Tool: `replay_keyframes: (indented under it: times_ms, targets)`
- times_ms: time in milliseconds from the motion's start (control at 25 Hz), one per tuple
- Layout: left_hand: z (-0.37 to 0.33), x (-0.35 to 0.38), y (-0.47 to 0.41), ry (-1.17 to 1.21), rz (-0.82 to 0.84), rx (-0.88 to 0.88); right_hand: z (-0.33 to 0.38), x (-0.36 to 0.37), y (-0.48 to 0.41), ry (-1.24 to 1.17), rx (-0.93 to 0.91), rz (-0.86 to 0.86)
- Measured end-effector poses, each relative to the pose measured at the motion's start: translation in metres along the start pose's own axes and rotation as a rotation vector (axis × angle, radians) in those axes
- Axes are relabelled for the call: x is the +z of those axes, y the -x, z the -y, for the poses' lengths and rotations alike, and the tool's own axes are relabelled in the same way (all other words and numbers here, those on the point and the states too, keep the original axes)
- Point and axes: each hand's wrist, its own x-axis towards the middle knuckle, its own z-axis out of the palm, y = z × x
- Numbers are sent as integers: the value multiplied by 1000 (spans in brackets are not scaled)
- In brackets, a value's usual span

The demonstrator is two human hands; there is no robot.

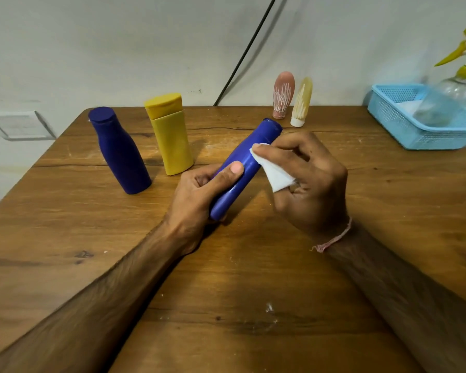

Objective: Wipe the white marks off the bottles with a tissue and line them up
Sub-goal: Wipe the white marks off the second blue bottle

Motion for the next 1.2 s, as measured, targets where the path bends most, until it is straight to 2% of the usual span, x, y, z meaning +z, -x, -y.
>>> replay_keyframes:
  times_ms: [160,320,440,640,800,1000,1120,1200]
  targets:
    - [-1,-1,2,-29,58,-17,-8,-3,-5,36,116,-90]
    - [1,-4,-1,95,109,-62,1,2,1,-29,18,-40]
    - [3,-5,-2,-33,139,-32,-5,-1,-4,-40,50,-104]
    - [12,-5,-1,57,205,-29,11,4,5,-90,-114,35]
    - [12,-6,-4,-23,235,-5,6,-3,-1,-45,-34,-102]
    - [8,-6,0,-56,205,12,19,-1,6,-26,-82,0]
    - [8,-6,-1,-119,228,-7,13,-3,1,-19,34,-63]
    - [9,-5,1,-109,225,-3,18,-2,3,-73,18,-2]
